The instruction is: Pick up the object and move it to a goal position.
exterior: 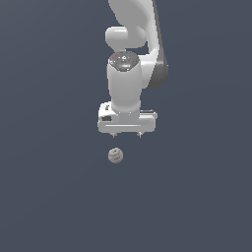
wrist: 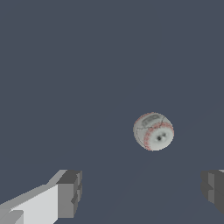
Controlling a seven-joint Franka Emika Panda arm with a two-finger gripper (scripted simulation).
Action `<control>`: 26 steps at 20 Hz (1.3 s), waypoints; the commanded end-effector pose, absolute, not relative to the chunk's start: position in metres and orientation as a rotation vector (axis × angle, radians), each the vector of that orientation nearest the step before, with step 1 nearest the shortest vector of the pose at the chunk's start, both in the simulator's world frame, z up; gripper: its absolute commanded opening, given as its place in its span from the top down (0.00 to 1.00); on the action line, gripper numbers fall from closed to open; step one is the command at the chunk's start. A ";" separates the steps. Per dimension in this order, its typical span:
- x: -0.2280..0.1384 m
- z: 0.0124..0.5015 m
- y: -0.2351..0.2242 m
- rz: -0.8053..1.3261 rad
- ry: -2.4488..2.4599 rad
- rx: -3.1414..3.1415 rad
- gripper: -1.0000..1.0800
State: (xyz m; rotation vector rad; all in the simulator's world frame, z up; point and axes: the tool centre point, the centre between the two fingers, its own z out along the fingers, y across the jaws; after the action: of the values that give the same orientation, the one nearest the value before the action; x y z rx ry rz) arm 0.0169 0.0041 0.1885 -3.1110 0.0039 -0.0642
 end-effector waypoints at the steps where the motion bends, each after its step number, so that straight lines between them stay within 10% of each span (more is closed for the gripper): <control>1: 0.017 0.188 0.004 -0.064 0.004 -3.111 0.04; 26: 0.022 0.198 0.025 -0.092 0.047 -3.114 0.04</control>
State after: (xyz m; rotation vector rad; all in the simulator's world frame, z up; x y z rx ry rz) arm 0.0219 0.0259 0.1997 -3.1153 0.0133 -0.0944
